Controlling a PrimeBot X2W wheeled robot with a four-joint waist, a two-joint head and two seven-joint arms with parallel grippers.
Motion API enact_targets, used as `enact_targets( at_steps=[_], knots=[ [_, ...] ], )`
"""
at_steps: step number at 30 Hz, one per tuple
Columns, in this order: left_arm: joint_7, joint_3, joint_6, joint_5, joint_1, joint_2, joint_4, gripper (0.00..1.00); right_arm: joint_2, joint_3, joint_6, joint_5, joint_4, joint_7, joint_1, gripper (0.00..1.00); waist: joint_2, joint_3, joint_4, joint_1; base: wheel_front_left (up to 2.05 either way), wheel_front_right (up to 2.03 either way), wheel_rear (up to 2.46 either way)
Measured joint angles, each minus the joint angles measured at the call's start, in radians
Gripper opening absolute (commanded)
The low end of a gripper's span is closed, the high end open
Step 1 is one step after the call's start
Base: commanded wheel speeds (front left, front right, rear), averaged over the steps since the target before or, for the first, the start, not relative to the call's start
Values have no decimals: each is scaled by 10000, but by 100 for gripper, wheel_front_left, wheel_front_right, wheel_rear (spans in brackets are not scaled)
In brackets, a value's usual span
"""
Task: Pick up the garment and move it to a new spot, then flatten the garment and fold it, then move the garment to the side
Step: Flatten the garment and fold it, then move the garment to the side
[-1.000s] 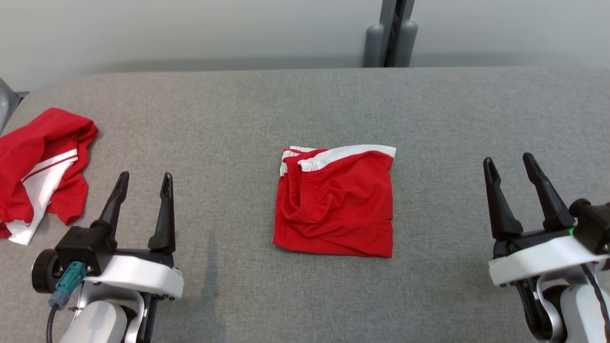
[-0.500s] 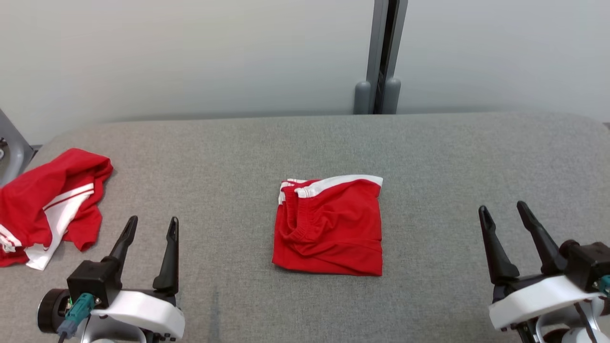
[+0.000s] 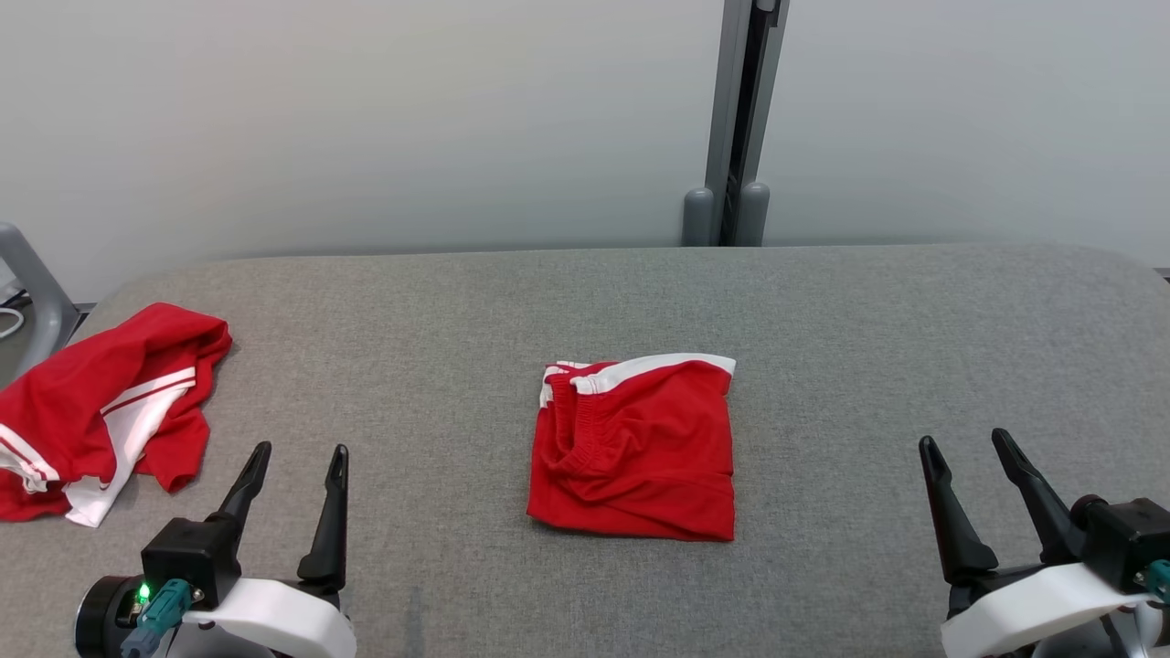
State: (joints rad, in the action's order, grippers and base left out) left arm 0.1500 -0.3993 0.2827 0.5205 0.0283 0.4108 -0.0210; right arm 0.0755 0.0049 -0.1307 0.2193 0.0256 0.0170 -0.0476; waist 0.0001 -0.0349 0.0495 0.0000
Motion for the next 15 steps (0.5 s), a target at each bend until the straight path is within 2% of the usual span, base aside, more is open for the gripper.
enact_targets(
  at_steps=[15],
  knots=[
    [0, -6, 90, 17, 9, 27, 42, 100, -58, -36, 2, 0, -2, -79, 5, 100, 0, 68, -22, 0, 0, 0, 0]
  ],
)
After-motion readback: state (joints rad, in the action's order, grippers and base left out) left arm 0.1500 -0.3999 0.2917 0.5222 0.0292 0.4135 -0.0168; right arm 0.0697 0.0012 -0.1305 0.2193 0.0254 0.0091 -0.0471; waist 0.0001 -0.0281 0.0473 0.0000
